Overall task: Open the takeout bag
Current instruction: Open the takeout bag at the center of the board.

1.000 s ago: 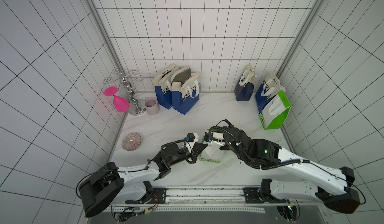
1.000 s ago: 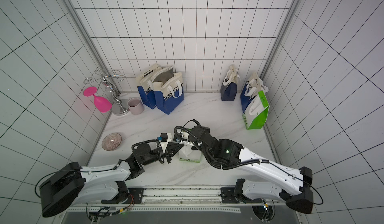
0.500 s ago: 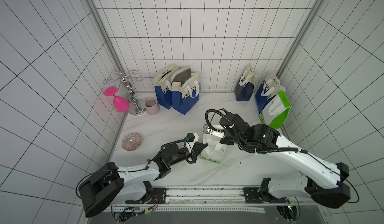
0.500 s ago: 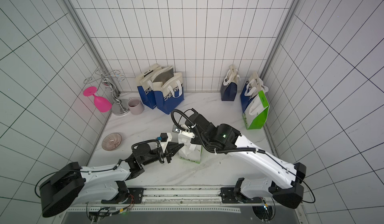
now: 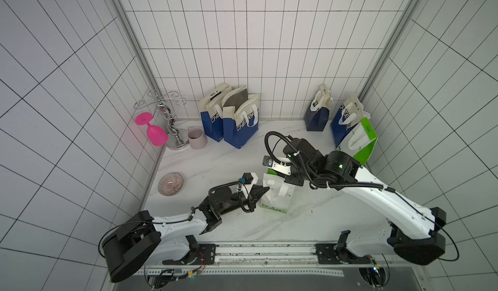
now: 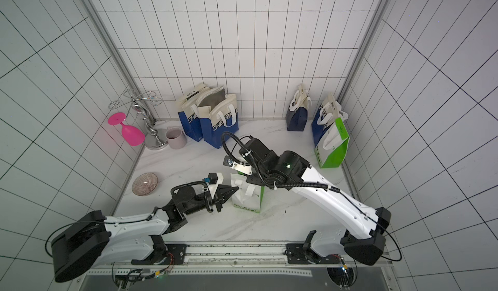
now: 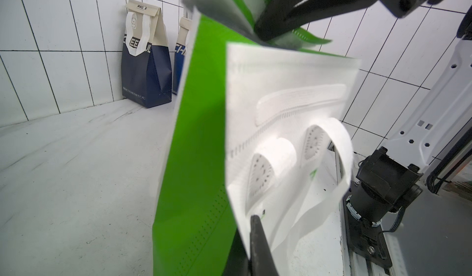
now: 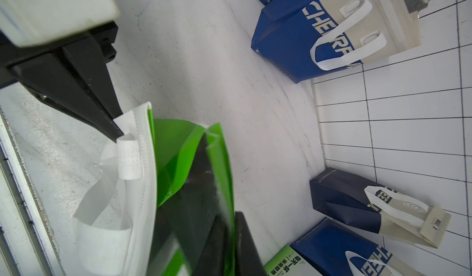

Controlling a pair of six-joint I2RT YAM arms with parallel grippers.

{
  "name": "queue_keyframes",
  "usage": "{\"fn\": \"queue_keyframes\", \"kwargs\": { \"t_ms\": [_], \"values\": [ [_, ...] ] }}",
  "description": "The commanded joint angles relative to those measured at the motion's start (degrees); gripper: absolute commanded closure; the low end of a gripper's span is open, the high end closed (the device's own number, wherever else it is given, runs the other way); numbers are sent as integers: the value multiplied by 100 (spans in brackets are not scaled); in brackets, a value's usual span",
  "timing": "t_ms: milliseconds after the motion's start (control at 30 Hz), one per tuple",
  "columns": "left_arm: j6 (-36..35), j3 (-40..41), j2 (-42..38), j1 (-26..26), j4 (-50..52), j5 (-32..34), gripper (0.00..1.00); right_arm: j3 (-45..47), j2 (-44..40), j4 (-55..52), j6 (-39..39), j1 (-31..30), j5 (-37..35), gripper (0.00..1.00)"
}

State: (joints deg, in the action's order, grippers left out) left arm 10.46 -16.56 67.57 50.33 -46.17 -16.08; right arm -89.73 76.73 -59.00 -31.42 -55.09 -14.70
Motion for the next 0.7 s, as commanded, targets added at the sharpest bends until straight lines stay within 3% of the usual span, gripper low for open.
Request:
{"fn": "queue_keyframes", "kwargs": {
  "t_ms": [0,133,633,667],
  "values": [
    [-76,-55,-64,32,71,-12,100,-229,-220,204,161,42,-164,79],
    [-87,-49,-85,35,89,3,100,-15,-364,311,169,43,-301,73],
    [-118,-56,-224,30,231,-25,100,-272,-93,551,446,139,-783,73],
    [-121,-66,-250,30,276,-26,95,-332,-105,560,517,139,-738,73]
  ]
}}
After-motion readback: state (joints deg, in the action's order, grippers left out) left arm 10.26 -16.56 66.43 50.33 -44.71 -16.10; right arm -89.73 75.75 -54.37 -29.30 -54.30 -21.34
